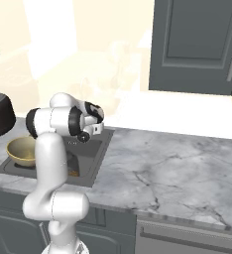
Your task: Pick the jar and bowl and place them in the sink. Then turn on the water.
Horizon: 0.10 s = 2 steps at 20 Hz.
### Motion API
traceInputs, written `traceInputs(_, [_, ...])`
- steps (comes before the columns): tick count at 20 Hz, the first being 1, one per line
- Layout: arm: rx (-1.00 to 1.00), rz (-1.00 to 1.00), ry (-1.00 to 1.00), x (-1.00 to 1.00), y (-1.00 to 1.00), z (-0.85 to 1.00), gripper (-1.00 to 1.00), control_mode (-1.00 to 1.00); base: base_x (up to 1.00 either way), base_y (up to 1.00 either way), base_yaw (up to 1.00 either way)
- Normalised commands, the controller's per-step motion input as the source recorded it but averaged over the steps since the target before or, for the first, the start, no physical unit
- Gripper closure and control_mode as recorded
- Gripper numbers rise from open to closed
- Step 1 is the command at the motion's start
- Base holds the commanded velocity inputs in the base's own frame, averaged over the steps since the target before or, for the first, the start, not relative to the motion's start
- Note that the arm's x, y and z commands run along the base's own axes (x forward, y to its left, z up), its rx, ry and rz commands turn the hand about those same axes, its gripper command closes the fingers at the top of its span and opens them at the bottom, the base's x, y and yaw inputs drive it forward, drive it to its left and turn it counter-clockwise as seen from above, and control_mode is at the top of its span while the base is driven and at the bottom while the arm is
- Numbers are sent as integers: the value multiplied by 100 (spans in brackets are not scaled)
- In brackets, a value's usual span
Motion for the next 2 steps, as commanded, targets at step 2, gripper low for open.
traceInputs(2, [0,-2,0,0,-49,0,-100,-100,0,0,0])
